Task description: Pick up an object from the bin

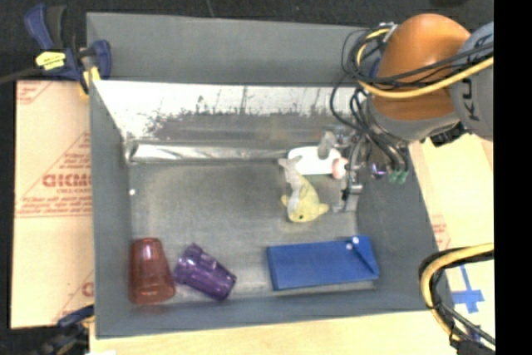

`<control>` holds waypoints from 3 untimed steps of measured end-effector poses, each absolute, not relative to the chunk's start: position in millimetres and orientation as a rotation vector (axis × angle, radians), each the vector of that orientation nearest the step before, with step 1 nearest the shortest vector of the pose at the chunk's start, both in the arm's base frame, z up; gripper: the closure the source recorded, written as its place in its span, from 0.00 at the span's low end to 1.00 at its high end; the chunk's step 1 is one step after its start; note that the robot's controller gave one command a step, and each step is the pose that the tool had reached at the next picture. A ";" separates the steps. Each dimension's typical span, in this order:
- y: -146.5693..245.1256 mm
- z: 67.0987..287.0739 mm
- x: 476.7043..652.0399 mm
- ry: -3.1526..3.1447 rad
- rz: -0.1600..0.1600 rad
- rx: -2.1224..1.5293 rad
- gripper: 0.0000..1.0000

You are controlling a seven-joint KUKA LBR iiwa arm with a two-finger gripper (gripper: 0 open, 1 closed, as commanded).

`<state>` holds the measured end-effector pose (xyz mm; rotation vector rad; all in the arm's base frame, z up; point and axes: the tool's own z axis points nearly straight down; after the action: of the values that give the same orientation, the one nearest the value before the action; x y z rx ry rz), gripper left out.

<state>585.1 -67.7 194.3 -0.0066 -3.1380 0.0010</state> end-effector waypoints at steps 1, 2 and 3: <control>-67.5 198.1 586.9 -3.146 0.002 -0.004 0.00; -65.7 135.1 594.3 -3.151 0.001 -0.068 0.00; -53.0 98.0 569.0 -3.153 0.006 0.159 0.00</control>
Offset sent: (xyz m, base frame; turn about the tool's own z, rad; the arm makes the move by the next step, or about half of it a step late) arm 0.0101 0.0039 -0.0990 0.0637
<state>569.0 -53.0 98.0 0.1588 -3.1533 0.0057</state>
